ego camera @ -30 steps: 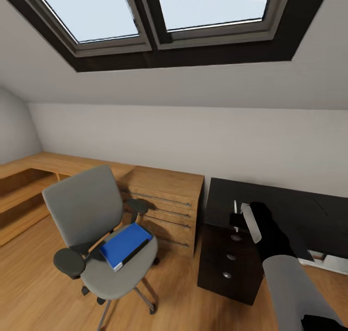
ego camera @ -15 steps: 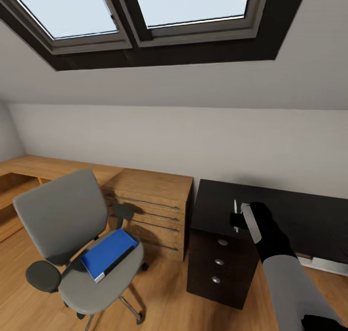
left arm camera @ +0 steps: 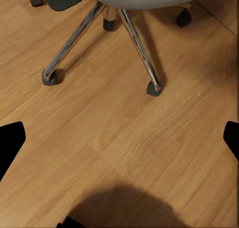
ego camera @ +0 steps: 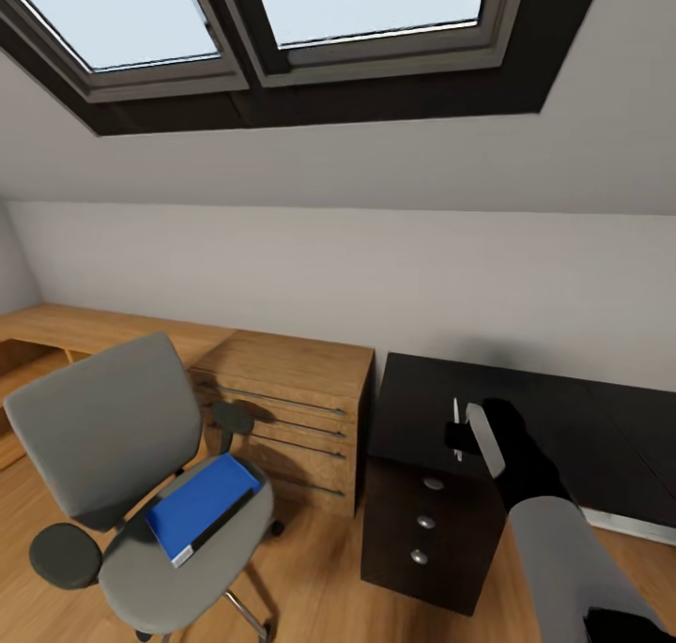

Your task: In the bedroom, organize the workspace by keeping the computer under the desk, ensuring the monitor is on the desk, placing the keyboard on the desk next to the monitor, placing the mouse on the desk next to the keyboard, moving the folder from the swivel chair onto the desk next to the mouse, stacking the notebook on top of the folder with the pen on top of the notebook, and positioning the swivel chair next to the desk.

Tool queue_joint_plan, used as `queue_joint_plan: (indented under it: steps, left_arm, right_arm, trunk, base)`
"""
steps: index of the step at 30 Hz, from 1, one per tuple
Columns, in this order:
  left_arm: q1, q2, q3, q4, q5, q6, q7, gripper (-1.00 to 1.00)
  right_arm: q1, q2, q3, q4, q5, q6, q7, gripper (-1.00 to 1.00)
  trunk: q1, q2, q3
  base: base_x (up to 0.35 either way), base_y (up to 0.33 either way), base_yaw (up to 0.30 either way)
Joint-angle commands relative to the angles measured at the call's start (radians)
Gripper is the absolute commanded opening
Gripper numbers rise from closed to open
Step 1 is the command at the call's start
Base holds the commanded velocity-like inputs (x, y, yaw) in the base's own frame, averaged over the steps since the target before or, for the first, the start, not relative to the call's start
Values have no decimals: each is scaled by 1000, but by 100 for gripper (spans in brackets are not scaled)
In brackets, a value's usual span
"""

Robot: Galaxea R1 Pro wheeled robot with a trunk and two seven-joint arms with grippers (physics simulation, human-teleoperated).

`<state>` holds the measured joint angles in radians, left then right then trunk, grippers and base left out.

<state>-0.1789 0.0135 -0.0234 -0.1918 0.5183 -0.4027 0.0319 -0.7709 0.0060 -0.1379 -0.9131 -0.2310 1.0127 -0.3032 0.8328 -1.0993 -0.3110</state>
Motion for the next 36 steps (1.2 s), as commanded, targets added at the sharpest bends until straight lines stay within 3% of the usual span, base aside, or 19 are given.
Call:
queue_joint_plan:
  steps: [1, 12, 18, 27, 33, 36]
  left_arm:
    - [-1, -3, -3, 0, 0, -3, 3, 100]
    - [-1, -19, -3, 1, -2, -3, 3, 100]
    - [-1, -25, -3, 4, -63, -4, 5, 100]
    - [-1, -26, -3, 25, -78, -4, 4, 100]
    - [-1, -27, -3, 27, -79, -8, 4, 100]
    - [-1, -26, -2, 28, -78, -26, 4, 100]
  right_arm:
    - [-1, 1, -2, 9, -11, 1, -9, -100]
    - [-1, -19, -2, 45, -10, -58, -6, -100]
    - [-1, -28, 2, 91, -12, -134, -4, -100]
    - [-1, -29, 10, 114, -12, -183, -3, -100]
    - [-1, -29, 73, 142, -12, -231, 17, -100]
    - [-1, -29, 84, 148, -11, -242, 24, -100]
  trunk:
    - [1, -1, -1]
    - [1, -1, -1]
    - [1, -1, -1]
    - [1, -1, -1]
    - [1, -1, -1]
    - [1, -1, -1]
  base:
    - [301, -53, 0]
    - [208, -21, 0]
    - [15, -151, 0]
    - [1, -28, 0]
    - [0, -2, 0]
    - [0, 0, 0]
